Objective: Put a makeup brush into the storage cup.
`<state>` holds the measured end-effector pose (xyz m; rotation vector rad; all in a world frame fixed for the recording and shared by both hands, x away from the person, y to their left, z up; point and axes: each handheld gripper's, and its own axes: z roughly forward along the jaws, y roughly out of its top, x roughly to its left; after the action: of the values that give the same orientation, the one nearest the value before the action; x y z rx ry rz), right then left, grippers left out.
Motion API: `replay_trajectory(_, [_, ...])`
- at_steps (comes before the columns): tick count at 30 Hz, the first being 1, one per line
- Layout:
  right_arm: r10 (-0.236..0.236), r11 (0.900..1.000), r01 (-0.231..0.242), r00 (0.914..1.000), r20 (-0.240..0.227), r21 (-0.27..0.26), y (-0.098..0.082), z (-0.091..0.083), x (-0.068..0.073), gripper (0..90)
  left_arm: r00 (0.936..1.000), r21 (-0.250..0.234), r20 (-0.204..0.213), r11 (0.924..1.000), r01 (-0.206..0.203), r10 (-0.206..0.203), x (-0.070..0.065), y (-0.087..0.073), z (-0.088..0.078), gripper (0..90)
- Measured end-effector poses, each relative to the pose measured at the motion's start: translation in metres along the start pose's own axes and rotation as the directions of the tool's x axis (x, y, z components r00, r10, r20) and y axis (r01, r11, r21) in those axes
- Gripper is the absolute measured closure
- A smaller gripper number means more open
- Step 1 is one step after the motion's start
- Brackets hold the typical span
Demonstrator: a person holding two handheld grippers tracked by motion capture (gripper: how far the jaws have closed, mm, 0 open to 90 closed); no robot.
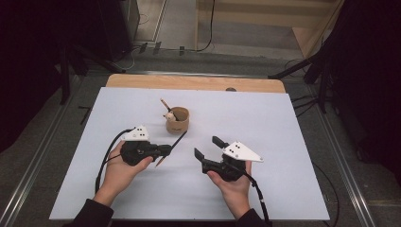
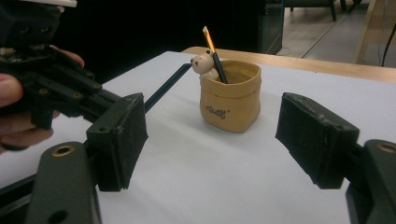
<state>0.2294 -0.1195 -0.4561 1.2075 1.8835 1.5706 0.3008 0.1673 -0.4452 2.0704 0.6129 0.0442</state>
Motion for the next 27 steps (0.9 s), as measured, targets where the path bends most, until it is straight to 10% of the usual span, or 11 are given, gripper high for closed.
replay_trajectory(11, [0.126,0.992,-0.126,0.9909,-0.049,-0.003,0.003,0.020,0.011,32.2,0.9993,-0.085,0.037,0.9964,0.009,-0.006,-0.008,-0.002,0.005,84.8])
replay_trajectory(27, [0.322,0.944,-0.330,0.9320,-0.166,-0.019,0.003,0.031,0.014,73.7,0.9986,-0.145,0.036,0.9889,-0.033,0.039,-0.025,-0.006,0.019,84.8])
